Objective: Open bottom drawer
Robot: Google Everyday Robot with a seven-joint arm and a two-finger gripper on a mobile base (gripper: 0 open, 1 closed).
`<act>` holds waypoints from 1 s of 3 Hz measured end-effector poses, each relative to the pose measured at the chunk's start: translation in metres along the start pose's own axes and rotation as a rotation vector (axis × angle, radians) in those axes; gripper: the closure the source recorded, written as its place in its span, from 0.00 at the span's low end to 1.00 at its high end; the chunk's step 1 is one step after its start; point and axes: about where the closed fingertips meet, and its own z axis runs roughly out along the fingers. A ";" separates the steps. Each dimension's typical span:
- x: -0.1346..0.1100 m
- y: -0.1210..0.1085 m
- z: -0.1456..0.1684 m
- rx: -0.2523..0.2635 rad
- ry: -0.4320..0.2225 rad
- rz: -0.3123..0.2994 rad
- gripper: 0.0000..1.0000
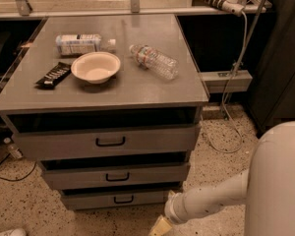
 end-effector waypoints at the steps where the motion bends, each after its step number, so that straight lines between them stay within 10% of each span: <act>1: 0.000 -0.008 0.032 0.008 -0.012 0.028 0.00; 3: 0.006 -0.015 0.079 -0.013 -0.028 0.081 0.00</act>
Offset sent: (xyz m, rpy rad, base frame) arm 0.0438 0.0320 -0.1153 0.0786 0.0584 -0.1037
